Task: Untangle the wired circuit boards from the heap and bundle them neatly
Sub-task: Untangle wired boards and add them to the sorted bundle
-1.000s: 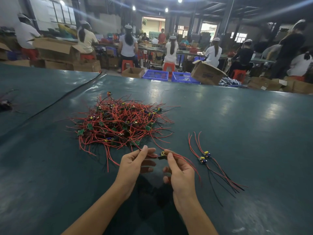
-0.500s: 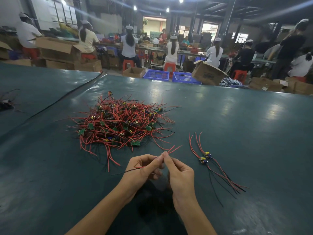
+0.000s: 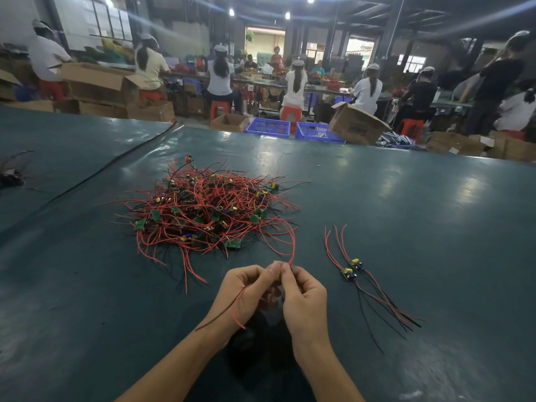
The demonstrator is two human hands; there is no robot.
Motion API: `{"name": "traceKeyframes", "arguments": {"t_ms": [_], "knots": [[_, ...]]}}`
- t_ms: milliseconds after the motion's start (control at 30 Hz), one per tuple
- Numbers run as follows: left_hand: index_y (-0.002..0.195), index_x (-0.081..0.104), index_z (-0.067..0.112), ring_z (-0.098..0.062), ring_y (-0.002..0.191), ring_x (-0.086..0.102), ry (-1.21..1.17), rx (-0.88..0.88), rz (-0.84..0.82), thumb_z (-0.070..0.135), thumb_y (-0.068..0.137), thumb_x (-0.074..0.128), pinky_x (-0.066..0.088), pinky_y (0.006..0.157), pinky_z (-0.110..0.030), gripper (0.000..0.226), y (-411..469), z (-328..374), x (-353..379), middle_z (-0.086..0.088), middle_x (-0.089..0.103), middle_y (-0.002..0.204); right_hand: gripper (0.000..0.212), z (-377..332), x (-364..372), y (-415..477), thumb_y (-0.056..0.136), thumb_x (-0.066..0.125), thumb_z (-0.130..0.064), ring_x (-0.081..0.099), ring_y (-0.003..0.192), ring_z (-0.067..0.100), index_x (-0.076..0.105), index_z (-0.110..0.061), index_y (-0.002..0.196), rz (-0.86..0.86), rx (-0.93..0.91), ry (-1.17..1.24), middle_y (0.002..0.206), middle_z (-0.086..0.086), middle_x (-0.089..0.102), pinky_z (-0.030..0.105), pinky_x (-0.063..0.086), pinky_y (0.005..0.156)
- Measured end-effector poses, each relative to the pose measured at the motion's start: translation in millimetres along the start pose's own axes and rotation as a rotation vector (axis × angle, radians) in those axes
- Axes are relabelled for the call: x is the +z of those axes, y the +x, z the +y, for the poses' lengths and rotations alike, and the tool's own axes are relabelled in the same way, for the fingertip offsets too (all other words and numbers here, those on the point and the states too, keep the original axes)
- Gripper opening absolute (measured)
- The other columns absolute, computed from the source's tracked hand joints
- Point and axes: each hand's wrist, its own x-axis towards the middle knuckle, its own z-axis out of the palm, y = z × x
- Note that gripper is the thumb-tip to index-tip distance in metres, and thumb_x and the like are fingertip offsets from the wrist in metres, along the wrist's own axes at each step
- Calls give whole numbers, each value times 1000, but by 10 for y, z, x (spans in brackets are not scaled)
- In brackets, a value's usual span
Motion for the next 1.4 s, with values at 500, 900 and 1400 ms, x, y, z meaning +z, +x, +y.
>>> {"name": "traceKeyframes", "arguments": {"t_ms": [500,900,1400], "knots": [[61,66,6,-12,48,56,0,40,21,46,75,64,46,49,-21,42,54,4,15,-8,63,59,24,-136,-144,276,97,58,-17,29,36,3,74,-17,78,322,340,389,58,-10,41,16,25,33],[64,65,3,-14,49,56,-18,75,-59,43,79,63,46,49,-22,43,12,-7,-6,-7,63,58,16,-178,-371,378,96,57,-20,26,33,4,68,-21,85,383,326,565,67,-9,44,17,22,32],[57,67,18,-14,53,59,112,139,-50,40,80,65,47,54,-20,33,13,21,-65,-5,63,56,19,-55,-19,85,89,67,-18,62,55,13,80,-17,76,42,314,227,66,-1,69,28,52,55]]}}
